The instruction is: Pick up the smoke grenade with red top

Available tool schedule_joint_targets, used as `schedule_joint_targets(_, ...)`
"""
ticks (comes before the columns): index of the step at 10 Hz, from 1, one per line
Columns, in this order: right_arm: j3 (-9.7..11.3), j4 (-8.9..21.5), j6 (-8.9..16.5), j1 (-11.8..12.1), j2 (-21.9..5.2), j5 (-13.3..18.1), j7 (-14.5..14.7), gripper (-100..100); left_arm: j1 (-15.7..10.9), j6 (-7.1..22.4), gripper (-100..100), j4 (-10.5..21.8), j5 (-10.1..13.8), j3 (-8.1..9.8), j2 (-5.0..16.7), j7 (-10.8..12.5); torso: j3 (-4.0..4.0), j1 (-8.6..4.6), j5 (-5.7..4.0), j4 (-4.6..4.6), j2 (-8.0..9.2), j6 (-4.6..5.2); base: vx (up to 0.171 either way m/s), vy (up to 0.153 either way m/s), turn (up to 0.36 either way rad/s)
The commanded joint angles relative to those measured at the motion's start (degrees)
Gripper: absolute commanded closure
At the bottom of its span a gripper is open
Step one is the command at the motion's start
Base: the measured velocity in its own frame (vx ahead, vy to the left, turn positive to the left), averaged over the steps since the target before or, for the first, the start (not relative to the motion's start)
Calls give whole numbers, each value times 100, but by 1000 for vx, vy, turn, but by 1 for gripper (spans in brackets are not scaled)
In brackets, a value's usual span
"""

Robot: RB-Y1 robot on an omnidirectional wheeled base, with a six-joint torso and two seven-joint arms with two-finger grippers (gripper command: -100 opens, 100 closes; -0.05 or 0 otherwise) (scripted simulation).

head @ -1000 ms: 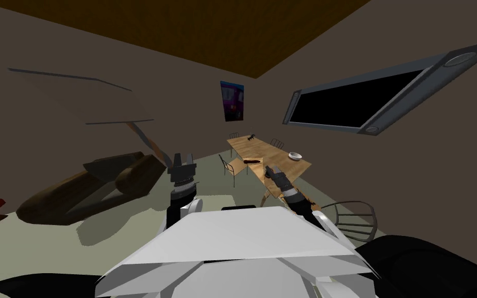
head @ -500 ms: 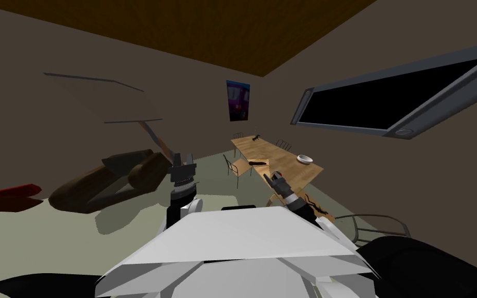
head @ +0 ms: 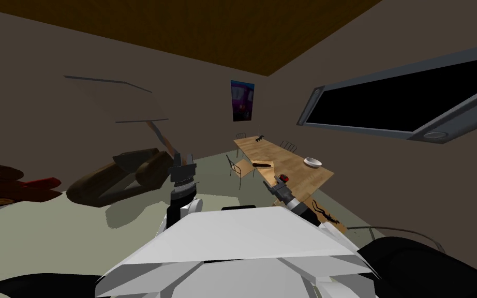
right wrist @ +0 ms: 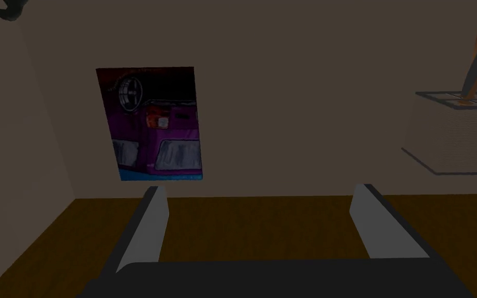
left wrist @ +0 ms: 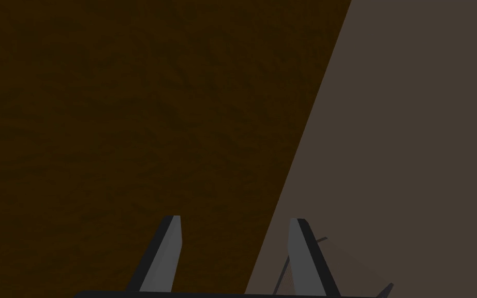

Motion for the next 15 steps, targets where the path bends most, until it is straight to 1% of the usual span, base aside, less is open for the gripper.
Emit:
schedule_joint_targets(1,3,-5,48,118,-120,72,286,-100,0,0,0,0,0,0,0,0,0,0,0,0,0,0,73,63,61)
schedule_joint_targets(2,36,31,143,296,-345,222,455,-100,0,0,0,0,0,0,0,0,1,-3,0,0,3,2,69,65,123)
schedule_joint_targets(3,36,31,143,296,-345,222,617,-100,0,0,0,0,0,0,0,0,2,-2,0,0,4,1,55,50,61)
schedule_joint_targets(4,61,69,233,470,-564,367,774,-100,0,0,0,0,0,0,0,0,4,-6,-1,1,9,2,56,62,119)
schedule_joint_targets(5,61,69,233,470,-564,367,955,-100,0,0,0,0,0,0,0,0,5,-3,0,2,10,1,50,48,50)
schedule_joint_targets(6,79,109,318,642,-774,506,1132,-100,0,0,0,0,0,1,0,0,6,-8,-1,2,12,3,76,70,107)
schedule_joint_targets(7,79,109,318,642,-774,506,1285,-100,0,0,0,0,0,0,0,0,3,-1,0,1,6,1,65,45,54)
schedule_joint_targets(8,88,152,396,810,-974,639,1466,-100,0,0,0,0,0,1,0,0,3,-9,-1,1,7,2,72,34,99)
schedule_joint_targets(9,88,152,396,810,-974,639,1600,-100,0,0,0,0,0,1,0,0,3,-12,-2,1,5,1,55,21,47)
schedule_joint_targets(10,90,198,468,973,-1164,763,1779,-100,0,0,0,0,0,1,0,0,5,-17,-3,2,10,3,56,19,92)
schedule_joint_targets(11,90,198,468,973,-1164,763,1904,-100,0,0,0,0,0,1,0,0,6,-19,-4,2,11,2,49,18,58)
schedule_joint_targets(12,83,246,533,1132,-1344,881,2105,-100,0,0,0,0,0,1,1,0,7,-19,-3,3,14,3,55,24,76)
schedule_joint_targets(13,83,246,533,1132,-1344,881,2196,-100,0,0,0,0,0,1,0,0,7,-17,-3,3,13,2,47,23,46)
schedule_joint_targets(14,68,298,591,1286,-1515,990,2399,-100,0,0,0,0,0,1,0,0,8,-17,-3,3,15,3,54,18,68)
schedule_joint_targets(15,68,298,591,1286,-1515,990,2477,-100,0,0,0,0,0,1,1,0,7,-19,-3,3,13,2,48,12,58)
